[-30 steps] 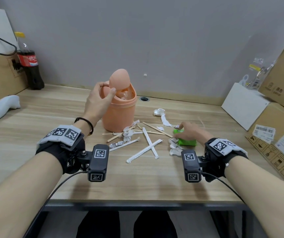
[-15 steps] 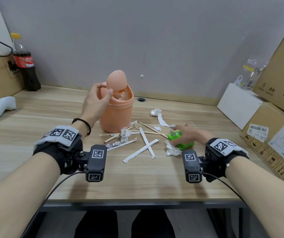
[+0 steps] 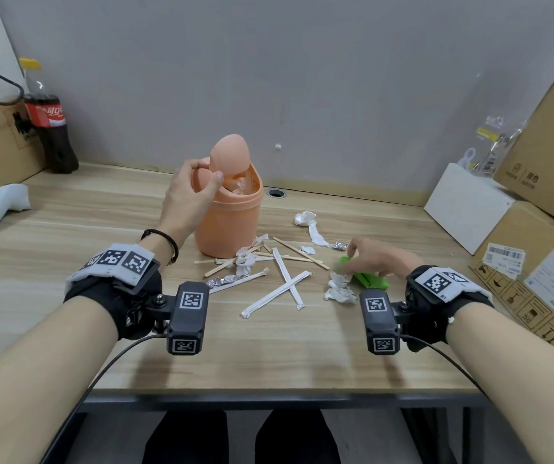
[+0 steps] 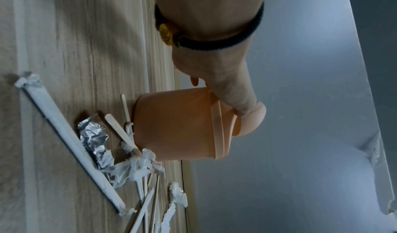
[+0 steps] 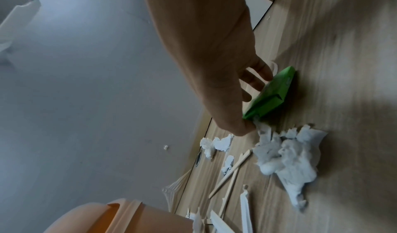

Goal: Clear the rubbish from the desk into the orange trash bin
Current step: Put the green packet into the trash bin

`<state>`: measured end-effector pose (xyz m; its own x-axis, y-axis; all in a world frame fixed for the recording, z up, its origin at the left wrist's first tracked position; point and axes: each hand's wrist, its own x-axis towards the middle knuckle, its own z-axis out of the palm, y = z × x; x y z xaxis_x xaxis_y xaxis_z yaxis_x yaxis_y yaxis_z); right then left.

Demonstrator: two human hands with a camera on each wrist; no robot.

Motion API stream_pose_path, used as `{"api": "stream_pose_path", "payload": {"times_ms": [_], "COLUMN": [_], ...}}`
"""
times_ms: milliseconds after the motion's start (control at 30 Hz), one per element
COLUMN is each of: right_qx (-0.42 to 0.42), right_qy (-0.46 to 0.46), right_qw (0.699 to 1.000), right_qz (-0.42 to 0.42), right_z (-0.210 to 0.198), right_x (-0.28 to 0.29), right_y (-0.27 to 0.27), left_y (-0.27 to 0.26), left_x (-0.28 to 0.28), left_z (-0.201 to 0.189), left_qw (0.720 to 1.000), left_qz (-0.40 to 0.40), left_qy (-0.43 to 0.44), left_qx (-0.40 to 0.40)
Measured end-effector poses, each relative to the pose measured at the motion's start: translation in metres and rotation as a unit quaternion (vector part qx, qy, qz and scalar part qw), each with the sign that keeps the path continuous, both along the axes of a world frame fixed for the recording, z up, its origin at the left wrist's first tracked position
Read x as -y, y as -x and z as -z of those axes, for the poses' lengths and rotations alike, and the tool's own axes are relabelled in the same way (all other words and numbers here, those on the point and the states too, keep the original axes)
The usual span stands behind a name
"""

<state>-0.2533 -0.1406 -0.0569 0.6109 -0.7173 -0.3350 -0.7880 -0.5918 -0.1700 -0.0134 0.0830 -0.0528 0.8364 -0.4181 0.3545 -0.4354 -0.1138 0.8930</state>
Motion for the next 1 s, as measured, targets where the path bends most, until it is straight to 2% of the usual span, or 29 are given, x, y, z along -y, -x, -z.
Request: {"api": "stream_pose_path", "payload": {"times_ms": [133, 300, 400, 500, 600, 733, 1000], "right_qx": [0.060, 0.081, 0.168, 0.313, 0.446, 0.541, 0.556], "right_qy": [0.037, 0.069, 0.046, -0.025, -0.111, -0.123, -0.051], "right_qw": [0.998, 0.994, 0.985, 0.950, 0.888, 0.831, 0.829], "right_qz": [0.000, -0.014, 0.000, 0.009, -0.018, -0.040, 0.016], "right_z": [-0.010, -0.012, -0.024, -0.050, -0.080, -0.101, -0.083], "right_x": [0.000, -0.001, -0.004, -0.013, -0.033, -0.057, -0.076], "right_y": [-0.005, -0.007, -0.017, -0.032, -0.046, -0.070, -0.107], "left_y": [0.000, 0.000, 0.000, 0.000, 0.001, 0.001, -0.005], "left_x": [0.000, 0.000, 0.001, 0.000, -0.001, -0.003, -0.006], "left_z": [0.000, 0.001, 0.000, -0.001, -0.001, -0.002, -0.004], "left_qw": [1.000, 1.000, 1.000, 1.000, 1.000, 1.000, 1.000], "left_qz": [-0.001, -0.003, -0.003, -0.005, -0.004, -0.002, 0.011], "left_qy": [0.001, 0.006, 0.002, 0.001, 0.002, -0.005, -0.019], "left_qx": [0.001, 0.000, 0.001, 0.002, -0.003, -0.005, 0.002]}}
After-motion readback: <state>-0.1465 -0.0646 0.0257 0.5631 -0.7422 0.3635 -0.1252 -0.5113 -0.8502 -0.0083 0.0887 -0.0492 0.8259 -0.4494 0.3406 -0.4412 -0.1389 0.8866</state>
